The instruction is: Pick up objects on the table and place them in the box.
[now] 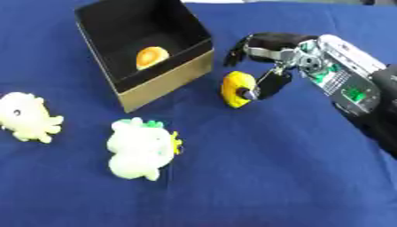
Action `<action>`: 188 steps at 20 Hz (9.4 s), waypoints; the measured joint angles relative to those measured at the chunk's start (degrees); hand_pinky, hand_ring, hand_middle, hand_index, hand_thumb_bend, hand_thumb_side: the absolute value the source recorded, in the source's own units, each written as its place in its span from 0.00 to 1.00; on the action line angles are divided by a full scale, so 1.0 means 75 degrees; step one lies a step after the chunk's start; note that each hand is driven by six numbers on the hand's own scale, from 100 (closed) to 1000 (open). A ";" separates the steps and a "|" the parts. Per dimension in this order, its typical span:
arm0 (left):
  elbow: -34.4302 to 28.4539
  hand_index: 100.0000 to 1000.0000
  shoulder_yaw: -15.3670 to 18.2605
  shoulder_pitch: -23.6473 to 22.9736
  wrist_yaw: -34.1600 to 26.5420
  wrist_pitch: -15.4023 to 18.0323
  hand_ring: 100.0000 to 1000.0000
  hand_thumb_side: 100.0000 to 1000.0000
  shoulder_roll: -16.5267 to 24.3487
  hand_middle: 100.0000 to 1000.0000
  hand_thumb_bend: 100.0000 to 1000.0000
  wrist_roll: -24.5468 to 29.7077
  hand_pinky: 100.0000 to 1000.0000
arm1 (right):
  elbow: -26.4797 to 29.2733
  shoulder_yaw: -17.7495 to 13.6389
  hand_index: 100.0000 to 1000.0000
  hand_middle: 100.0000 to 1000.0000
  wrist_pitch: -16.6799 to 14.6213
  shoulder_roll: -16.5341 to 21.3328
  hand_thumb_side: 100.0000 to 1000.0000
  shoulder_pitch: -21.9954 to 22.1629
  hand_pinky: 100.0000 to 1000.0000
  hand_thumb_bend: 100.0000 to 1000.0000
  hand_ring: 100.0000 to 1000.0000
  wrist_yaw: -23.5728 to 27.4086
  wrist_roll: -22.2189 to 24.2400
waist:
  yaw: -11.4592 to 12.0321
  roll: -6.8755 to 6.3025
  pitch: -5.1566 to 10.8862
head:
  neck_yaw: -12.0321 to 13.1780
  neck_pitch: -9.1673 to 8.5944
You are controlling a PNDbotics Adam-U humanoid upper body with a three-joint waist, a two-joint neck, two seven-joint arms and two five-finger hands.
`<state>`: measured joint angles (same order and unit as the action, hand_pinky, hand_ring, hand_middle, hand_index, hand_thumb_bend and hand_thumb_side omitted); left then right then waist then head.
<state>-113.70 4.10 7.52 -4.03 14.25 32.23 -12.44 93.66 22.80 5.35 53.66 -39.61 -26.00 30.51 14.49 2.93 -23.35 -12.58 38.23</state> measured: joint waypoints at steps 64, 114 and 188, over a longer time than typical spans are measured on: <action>0.0000 0.79 -0.0004 0.0416 -0.0077 0.0071 0.57 0.46 0.0148 0.57 0.25 -0.0003 0.73 | -0.1156 0.0087 0.67 0.61 -0.0032 -0.1830 0.00 -0.2851 0.79 0.32 0.76 0.0185 -0.0109 | 0.0373 0.0427 0.0149 | -0.0221 -0.0070; -0.0003 0.84 -0.0167 0.0206 0.1814 -0.1458 0.68 0.43 0.2353 0.65 0.36 0.0702 0.79 | 0.2680 -0.3143 0.68 0.62 -0.2408 -0.1234 0.24 0.3687 0.76 0.00 0.77 0.3367 -0.5231 | -0.1248 -0.0521 0.0492 | 0.1307 0.0295; 0.3551 0.77 -0.2885 0.3382 0.4002 -0.0460 0.70 0.02 0.3097 0.64 0.13 0.6346 0.80 | 0.2679 -0.3444 0.65 0.58 -0.2541 -0.2354 0.27 0.3726 0.74 0.00 0.73 0.4053 -0.5901 | -0.1770 -0.0774 -0.0146 | 0.1929 -0.0001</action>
<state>-87.06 -17.53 32.89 25.98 10.80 55.46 35.16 113.75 -3.03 -13.70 36.00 -11.67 4.40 -13.74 1.21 -2.88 -24.44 1.89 38.23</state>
